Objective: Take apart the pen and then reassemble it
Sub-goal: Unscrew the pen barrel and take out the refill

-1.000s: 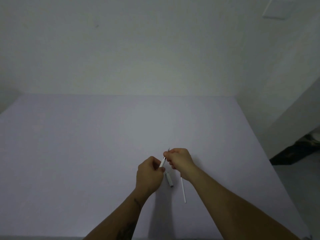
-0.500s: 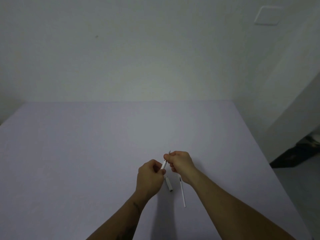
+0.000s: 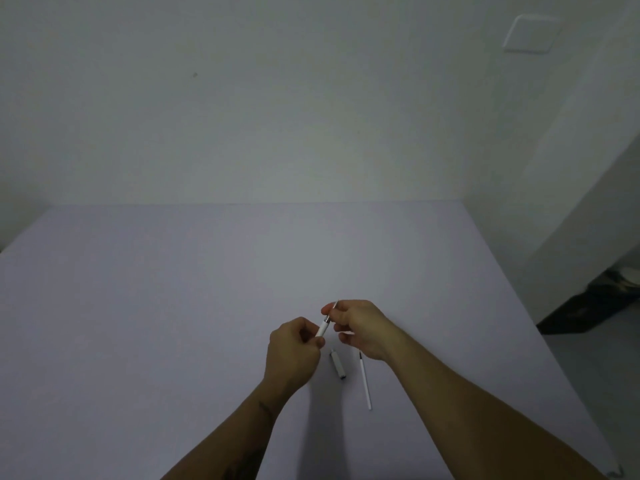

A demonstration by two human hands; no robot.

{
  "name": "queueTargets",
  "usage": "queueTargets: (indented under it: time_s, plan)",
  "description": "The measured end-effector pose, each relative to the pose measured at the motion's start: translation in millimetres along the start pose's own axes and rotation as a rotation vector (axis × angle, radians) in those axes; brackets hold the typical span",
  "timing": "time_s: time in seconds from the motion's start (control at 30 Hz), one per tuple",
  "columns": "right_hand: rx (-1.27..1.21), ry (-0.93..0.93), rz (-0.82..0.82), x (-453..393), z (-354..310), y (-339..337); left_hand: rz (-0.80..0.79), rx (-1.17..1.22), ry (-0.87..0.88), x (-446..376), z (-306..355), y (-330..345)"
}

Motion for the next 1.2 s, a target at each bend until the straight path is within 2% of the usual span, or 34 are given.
queueTargets:
  time_s: [0.1, 0.27, 0.43, 0.6, 0.77, 0.93, 1.1, 1.2]
  plan:
    - [0.024, 0.035, -0.045, 3.9, -0.4, -3.3, -0.006, -0.001, -0.003, 1.8, 0.8, -0.2]
    - [-0.024, 0.027, 0.050, 5.1, 3.4, -7.3, -0.024, 0.000, 0.005, 3.7, 3.8, 2.0]
    - [-0.112, 0.048, -0.027, 8.8, 10.2, -7.5, -0.023, -0.005, 0.012, 5.9, 5.3, 3.2]
    - [-0.068, 0.044, 0.036, 9.9, 13.7, -6.6, -0.028, -0.003, 0.011, 8.4, 7.1, 3.6]
    - [-0.068, 0.062, -0.022, 11.4, 15.4, -2.1, -0.021, -0.003, -0.011, 12.3, 4.3, 2.3]
    - [-0.014, 0.071, 0.046, 8.0, 20.0, -0.1, -0.025, 0.001, -0.025, 16.5, 0.0, 1.7]
    - [-0.084, 0.110, -0.065, 7.3, 24.9, 0.8, -0.012, -0.012, -0.039, 17.9, -4.8, 1.7]
    - [-0.052, 0.110, -0.023, 5.8, 26.4, -0.4, -0.006, -0.021, -0.042, 17.1, -4.0, 3.0]
Point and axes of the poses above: each hand's wrist, its own x-axis away from the middle knuckle, its own y-axis out of the palm, z = x × y, the point moved 5 cm from there along -x, towards the middle knuckle, and after that the axes turned 12 degrees about y, right-handed, at the moved point
